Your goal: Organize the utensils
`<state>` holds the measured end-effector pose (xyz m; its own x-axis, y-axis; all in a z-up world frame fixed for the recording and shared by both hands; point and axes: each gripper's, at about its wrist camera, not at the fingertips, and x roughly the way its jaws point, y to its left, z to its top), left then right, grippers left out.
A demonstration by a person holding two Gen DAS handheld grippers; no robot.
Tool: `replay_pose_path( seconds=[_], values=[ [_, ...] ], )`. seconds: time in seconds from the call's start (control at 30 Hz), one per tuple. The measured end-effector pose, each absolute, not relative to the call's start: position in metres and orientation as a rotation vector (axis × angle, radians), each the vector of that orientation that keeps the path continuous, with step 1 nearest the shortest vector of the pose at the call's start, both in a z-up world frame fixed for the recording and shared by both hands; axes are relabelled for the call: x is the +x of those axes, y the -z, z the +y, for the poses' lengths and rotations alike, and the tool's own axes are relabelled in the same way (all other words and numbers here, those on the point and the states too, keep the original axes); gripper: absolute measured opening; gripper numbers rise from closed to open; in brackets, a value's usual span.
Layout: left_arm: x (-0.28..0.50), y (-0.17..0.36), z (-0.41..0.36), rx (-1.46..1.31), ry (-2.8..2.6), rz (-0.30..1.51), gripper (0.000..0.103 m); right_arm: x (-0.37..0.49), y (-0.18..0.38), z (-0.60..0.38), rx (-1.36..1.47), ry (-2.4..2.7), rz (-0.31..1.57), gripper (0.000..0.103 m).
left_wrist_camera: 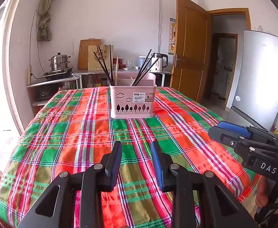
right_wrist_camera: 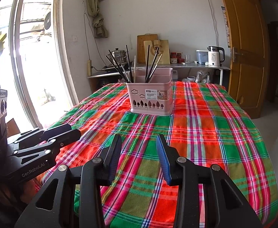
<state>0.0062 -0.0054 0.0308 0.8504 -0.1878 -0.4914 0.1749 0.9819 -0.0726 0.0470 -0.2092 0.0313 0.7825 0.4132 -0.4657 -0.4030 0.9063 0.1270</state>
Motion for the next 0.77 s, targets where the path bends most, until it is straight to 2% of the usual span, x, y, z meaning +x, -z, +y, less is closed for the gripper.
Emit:
replay_pose_path(
  seconds=[0.77],
  values=[
    [0.0028, -0.0270, -0.0088, -0.020, 0.186, 0.512, 0.031, 0.0468, -0.0291, -0.2077, 0.017, -0.438, 0.510, 0.039]
  ],
)
